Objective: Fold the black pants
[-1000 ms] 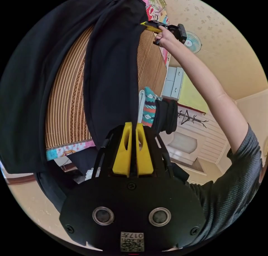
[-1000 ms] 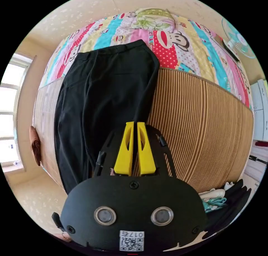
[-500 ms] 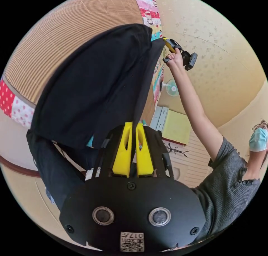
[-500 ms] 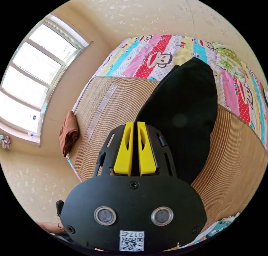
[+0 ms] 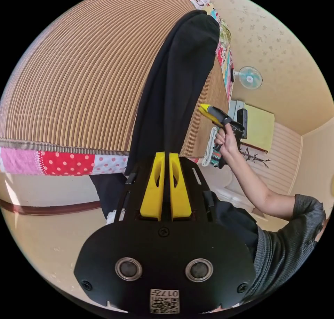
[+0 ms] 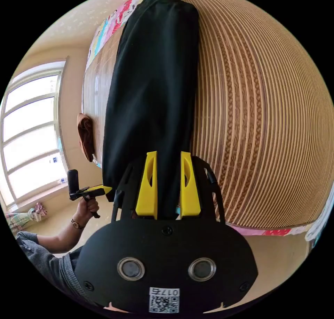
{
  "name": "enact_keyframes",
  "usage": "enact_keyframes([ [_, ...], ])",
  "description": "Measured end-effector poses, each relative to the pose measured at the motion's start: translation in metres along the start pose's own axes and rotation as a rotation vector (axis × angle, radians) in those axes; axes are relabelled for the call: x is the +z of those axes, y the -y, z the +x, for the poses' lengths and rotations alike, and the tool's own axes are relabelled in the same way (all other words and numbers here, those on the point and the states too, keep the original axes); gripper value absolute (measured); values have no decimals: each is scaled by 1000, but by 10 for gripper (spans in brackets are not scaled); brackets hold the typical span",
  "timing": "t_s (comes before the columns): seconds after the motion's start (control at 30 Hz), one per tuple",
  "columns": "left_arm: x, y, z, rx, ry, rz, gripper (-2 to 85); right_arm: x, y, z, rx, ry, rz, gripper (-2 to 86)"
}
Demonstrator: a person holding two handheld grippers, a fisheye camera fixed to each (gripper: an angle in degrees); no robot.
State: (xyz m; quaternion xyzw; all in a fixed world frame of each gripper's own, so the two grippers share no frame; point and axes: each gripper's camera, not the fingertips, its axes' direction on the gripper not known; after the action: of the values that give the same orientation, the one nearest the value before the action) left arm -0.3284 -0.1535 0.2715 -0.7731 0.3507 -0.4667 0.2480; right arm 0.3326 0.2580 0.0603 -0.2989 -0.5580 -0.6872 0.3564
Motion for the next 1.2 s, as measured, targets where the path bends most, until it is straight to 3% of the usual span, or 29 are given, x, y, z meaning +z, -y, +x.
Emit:
enact_keyframes([
  [0.13,2,12,13,63,95,-94,-5,47,-56,20,98,100,-47,93],
  [0.27,9,27,22,115,197,-197,-4,62,-72,28,207,126,87,81],
  [0.4,14,39,27,137,260,-270,-4,52,-71,21,218,106,99,86],
  [0.47,14,41,31,145,269,-285,-4,40,-78,-3,157,-23,154,85],
  [0.53,14,42,36,153,277,-296,-4,43,-78,-14,105,-3,151,86],
  [0.67,14,43,43,147,287,-296,-4,84,-63,-15,92,-42,12,86],
  [0.9,4,34,51,87,168,-271,-6,74,-59,-7,24,170,-9,24],
  [1.03,-14,3,65,144,30,-150,-7,38,-81,-9,-22,54,43,16],
  [1.2,27,-4,64,104,160,-222,1,71,-78,-2,6,-102,-38,17],
])
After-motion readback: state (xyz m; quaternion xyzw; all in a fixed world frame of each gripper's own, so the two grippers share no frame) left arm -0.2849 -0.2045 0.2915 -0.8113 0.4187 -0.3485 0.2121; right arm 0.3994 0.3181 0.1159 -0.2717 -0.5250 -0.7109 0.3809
